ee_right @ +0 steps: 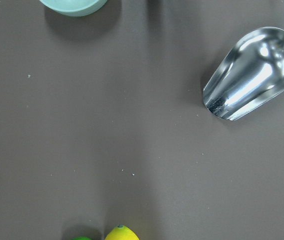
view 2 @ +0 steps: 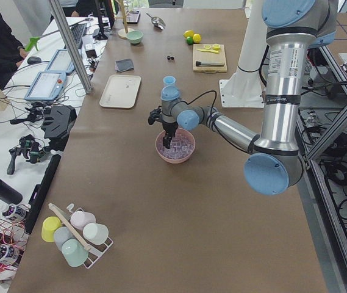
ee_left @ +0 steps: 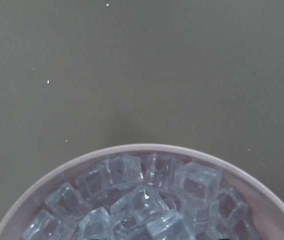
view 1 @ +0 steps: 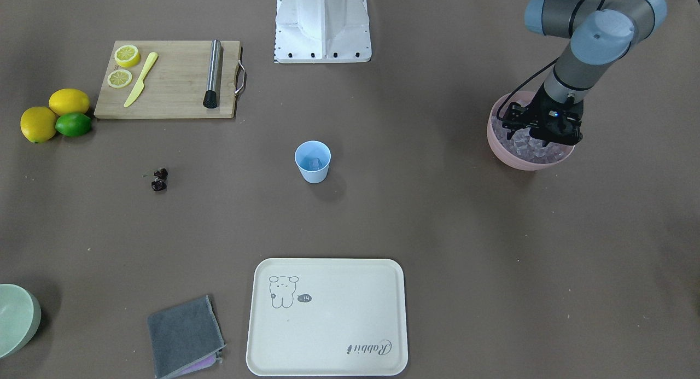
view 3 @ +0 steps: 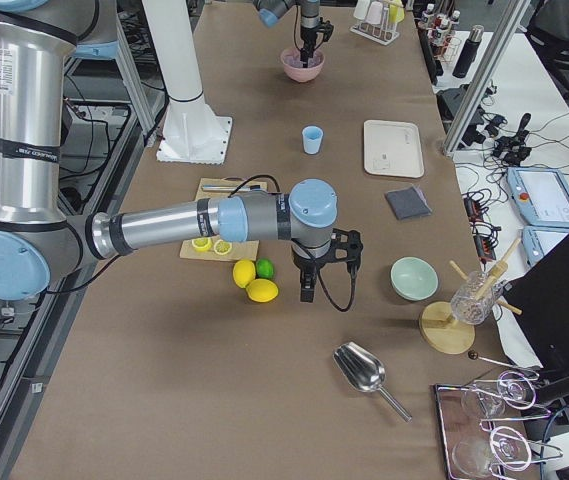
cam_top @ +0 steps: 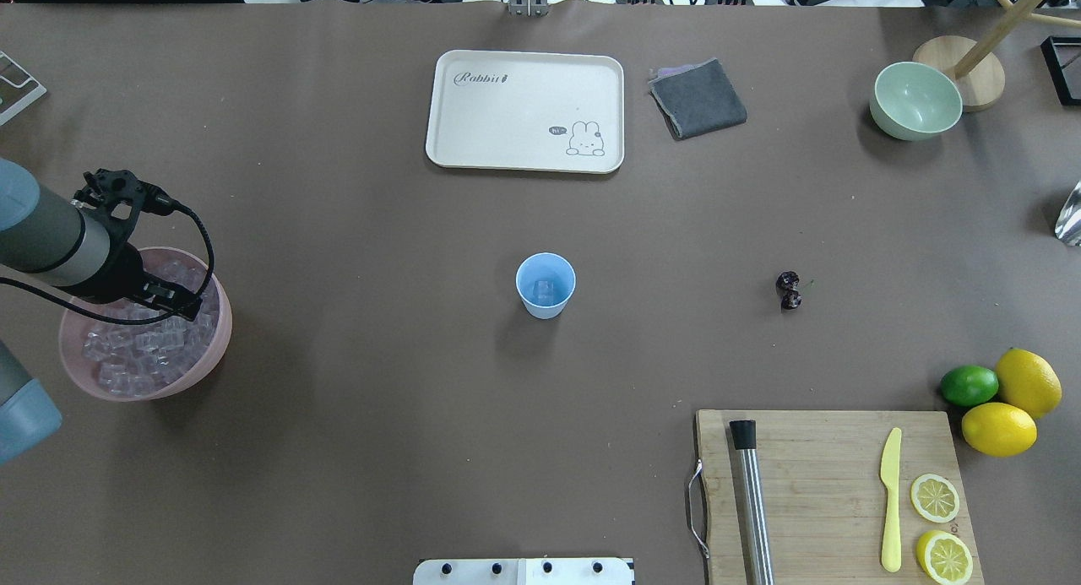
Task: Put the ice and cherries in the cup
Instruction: 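Lower the left gripper into the pink bowl toward the ice cubes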
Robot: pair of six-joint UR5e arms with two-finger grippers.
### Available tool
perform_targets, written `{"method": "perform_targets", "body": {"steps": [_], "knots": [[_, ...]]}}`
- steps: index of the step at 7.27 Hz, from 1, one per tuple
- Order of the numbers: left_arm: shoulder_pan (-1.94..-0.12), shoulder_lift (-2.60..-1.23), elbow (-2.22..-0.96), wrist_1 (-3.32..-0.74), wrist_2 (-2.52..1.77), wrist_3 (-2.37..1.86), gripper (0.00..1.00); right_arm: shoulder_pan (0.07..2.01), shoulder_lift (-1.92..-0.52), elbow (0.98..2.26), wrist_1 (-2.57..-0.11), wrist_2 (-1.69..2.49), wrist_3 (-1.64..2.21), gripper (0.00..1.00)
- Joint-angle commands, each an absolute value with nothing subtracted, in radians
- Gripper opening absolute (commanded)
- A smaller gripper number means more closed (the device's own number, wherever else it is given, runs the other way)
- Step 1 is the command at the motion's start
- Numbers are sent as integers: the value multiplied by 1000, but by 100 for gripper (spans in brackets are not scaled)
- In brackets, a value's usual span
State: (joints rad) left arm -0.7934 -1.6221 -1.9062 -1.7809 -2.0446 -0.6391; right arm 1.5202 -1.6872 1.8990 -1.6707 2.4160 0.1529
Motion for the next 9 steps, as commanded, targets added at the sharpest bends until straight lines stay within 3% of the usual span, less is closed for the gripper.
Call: {"method": "perform_targets", "body": {"steps": [1,4,6,9], "knots": [[-793,-1621,-1905,-1781,-2045,-640,82,1520,-1686,1904,-1671,2416,153,100],[-793,-1620,-1904,-1781,-2045,-640,78,1520,-1686,1905,-1671,2418,153,100],[-793,-1612,-1905,-1781,-2045,-640,55,1520,-1686,1911,-1671,2418,153,100],[-792,-1612,-1908,-1781,-2045,-640,51,1520,-1686,1913,-1671,2416,153,100]]}}
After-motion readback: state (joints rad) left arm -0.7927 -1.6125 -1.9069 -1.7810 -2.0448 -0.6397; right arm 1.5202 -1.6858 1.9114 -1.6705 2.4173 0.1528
